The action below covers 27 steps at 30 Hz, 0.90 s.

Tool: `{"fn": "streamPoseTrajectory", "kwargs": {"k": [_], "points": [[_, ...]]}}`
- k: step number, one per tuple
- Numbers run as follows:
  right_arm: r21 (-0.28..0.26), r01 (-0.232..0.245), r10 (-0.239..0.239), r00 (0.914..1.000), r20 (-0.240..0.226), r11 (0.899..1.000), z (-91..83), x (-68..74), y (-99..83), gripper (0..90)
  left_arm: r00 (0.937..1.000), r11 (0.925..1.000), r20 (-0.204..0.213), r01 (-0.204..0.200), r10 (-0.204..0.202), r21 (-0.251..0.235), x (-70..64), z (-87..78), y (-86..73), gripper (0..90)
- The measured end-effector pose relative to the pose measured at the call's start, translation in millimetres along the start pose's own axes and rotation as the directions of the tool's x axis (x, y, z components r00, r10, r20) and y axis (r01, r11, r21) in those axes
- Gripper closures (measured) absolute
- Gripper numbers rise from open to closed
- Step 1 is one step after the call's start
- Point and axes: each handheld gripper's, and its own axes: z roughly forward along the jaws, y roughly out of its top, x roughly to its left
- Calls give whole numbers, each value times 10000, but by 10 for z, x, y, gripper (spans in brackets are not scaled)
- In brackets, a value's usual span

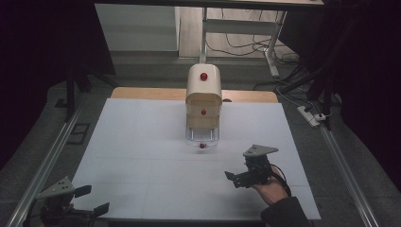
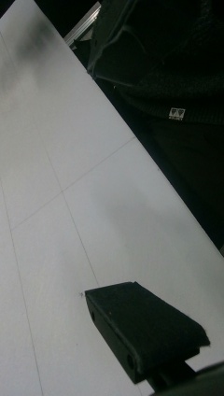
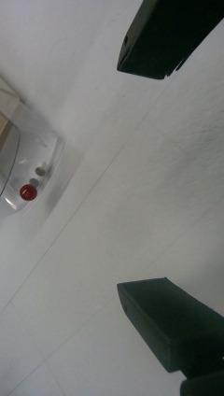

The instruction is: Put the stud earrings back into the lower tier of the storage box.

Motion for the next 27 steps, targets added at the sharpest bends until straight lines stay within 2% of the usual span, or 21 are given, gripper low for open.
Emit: {"fn": "streamPoseTrajectory", "kwargs": {"k": [7, 14, 20, 27], "points": [[129, -222, 216, 9988, 439, 9997, -210, -37, -186, 0, 10000, 10000, -7, 14, -14, -6, 1, -1, 0, 0], [177, -831, 817, 9942, 700, 9964, -431, -62, -373, 0, 10000, 10000, -9, 38, -38, 3, 3, 1, 1, 0], [52, -1509, 1499, 9850, 850, 9885, -644, -83, -528, 0, 10000, 10000, -3, 74, -74, 5, 7, 2, 2, 0], [63, -1867, 1851, 9773, 1034, 9824, -816, -90, -632, 0, 9999, 9999, 11, 118, -118, 9, 12, 3, -2, 0]]}}
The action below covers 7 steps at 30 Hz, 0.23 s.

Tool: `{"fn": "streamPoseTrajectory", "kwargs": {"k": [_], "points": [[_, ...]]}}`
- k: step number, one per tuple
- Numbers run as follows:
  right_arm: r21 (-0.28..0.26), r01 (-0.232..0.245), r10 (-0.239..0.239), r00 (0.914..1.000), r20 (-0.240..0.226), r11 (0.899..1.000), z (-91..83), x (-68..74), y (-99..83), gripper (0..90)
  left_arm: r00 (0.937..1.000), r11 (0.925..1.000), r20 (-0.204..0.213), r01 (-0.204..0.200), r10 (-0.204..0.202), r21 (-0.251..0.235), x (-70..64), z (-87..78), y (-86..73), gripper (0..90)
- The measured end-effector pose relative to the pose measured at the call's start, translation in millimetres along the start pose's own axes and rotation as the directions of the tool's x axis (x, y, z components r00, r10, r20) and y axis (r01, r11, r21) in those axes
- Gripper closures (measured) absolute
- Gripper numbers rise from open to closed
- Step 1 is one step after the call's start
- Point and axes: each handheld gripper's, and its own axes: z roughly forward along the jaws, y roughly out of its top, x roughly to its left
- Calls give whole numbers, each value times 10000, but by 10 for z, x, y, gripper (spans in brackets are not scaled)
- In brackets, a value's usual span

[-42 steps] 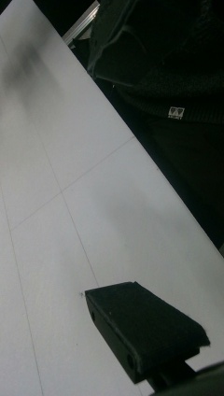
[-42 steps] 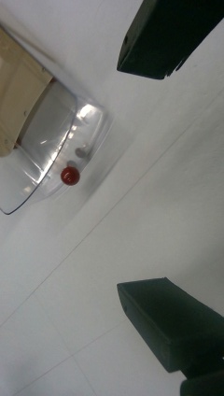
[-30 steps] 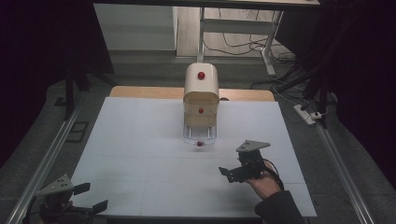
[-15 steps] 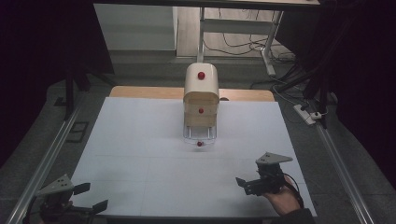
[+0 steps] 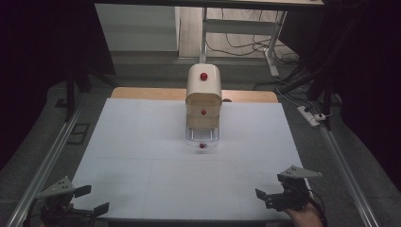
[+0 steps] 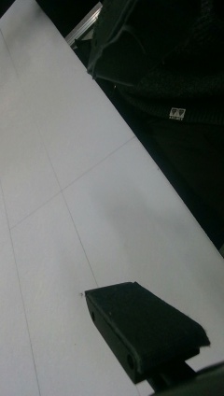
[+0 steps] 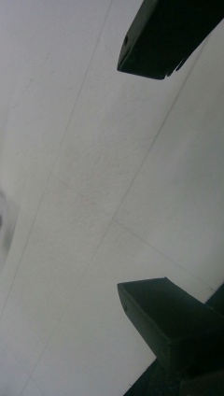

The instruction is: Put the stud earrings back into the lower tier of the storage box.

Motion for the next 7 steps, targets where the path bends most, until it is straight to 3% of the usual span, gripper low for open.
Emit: {"fn": "streamPoseTrajectory", "kwargs": {"k": [3, 7], "points": [[306, 143, -152, 9995, 281, 9994, -37, 11, -33, 0, 10000, 10000, -10, 12, -12, 8, 1, 0, -1, 0], [364, 191, -201, 9994, 286, 9992, -46, 14, -44, 0, 10000, 10000, 5, 20, -20, 9, 2, 4, 7, 0]]}}
